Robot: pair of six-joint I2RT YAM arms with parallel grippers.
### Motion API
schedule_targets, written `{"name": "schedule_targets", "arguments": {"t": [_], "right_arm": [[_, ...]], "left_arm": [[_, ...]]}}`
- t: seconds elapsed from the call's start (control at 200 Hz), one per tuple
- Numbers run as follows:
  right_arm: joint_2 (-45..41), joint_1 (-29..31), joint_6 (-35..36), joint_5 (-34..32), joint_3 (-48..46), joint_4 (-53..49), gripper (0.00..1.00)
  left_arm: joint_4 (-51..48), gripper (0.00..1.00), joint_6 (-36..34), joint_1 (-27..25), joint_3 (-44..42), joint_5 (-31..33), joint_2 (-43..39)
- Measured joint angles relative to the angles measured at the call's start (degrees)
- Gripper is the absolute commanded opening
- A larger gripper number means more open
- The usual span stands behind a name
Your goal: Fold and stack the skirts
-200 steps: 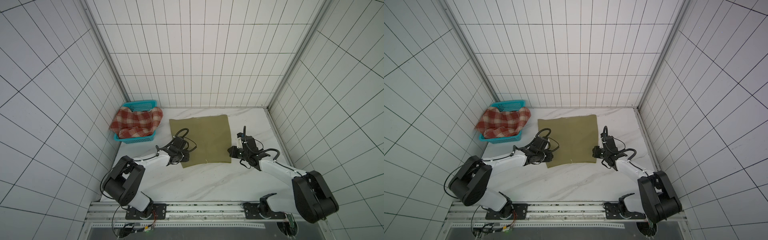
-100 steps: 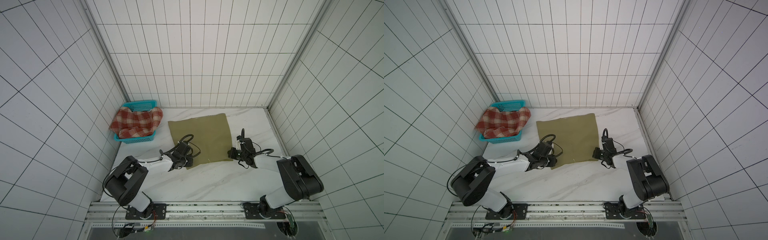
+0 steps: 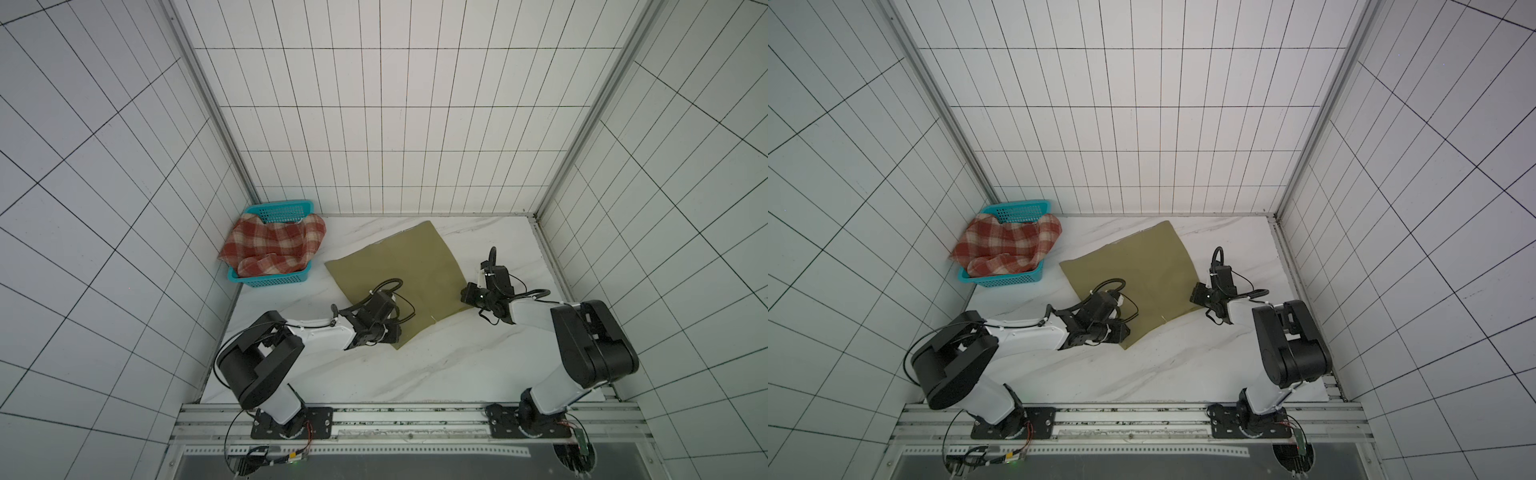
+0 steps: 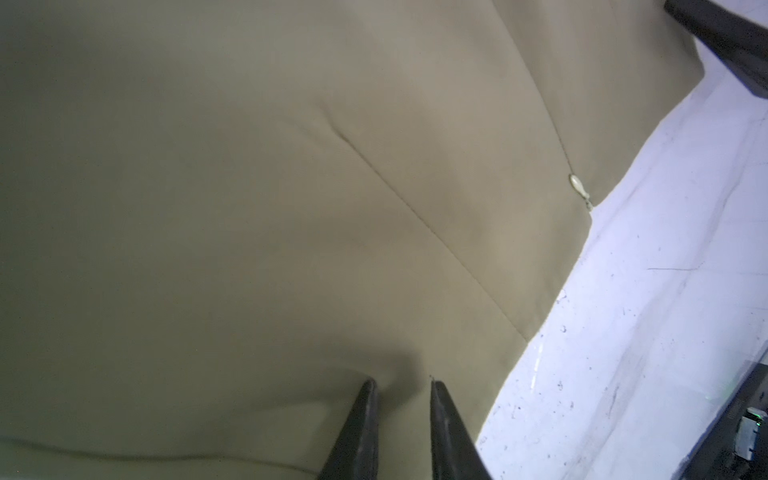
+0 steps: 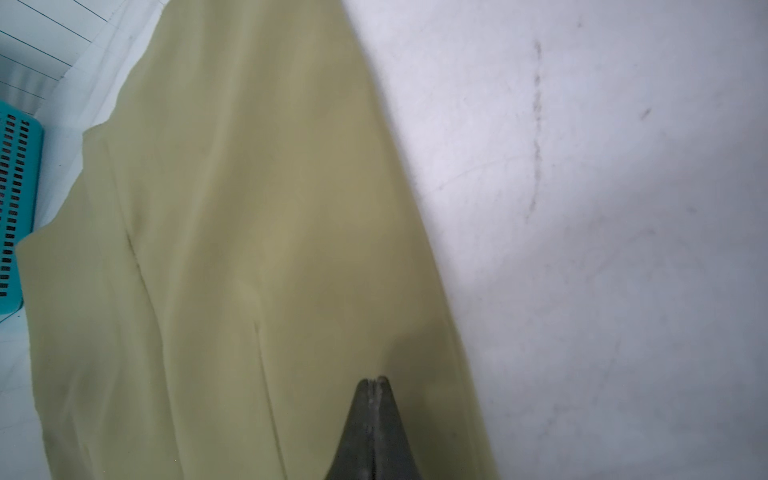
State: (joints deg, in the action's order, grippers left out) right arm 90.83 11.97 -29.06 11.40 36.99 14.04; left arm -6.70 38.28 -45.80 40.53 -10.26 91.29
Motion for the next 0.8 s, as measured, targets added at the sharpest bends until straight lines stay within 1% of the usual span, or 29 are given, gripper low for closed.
{"name": "schedule_targets", "arguments": {"t": [0.11, 0.26, 0.435, 0.555, 0.645, 0.72, 0.8], "right_arm": [[-5.4, 0.0, 0.0, 0.1, 0.0, -1.9, 0.11], [-13.7, 0.8, 0.3, 0.4, -0.2, -4.4, 0.23], [-21.5, 3.9, 1.2, 0.4, -0.8, -8.4, 0.25], [-25.0, 5.7, 1.3, 0.4, -2.8, -11.3, 0.26], [-27.0, 6.9, 1.2, 0.5, -4.8, -13.2, 0.30], [-28.3, 8.1, 1.3, 0.5, -6.4, -14.5, 0.31], [-28.7, 10.0, 1.3, 0.7, -7.4, -15.2, 0.32]], "left_arm": [[0.9, 0.23, 0.8, -1.0, 1.9, -2.2, 2.3], [1.9, 0.23, 1.4, -2.6, 5.5, -4.3, 6.1], [3.3, 0.23, 1.8, -4.1, 8.7, -6.6, 9.6], [5.0, 0.22, 2.5, -5.2, 10.2, -8.2, 11.5], [5.8, 0.22, 3.1, -5.5, 10.2, -8.9, 11.5], [5.8, 0.21, 3.3, -5.3, 10.3, -8.9, 11.0], [5.6, 0.21, 3.6, -3.6, 10.1, -9.5, 9.1]]}}
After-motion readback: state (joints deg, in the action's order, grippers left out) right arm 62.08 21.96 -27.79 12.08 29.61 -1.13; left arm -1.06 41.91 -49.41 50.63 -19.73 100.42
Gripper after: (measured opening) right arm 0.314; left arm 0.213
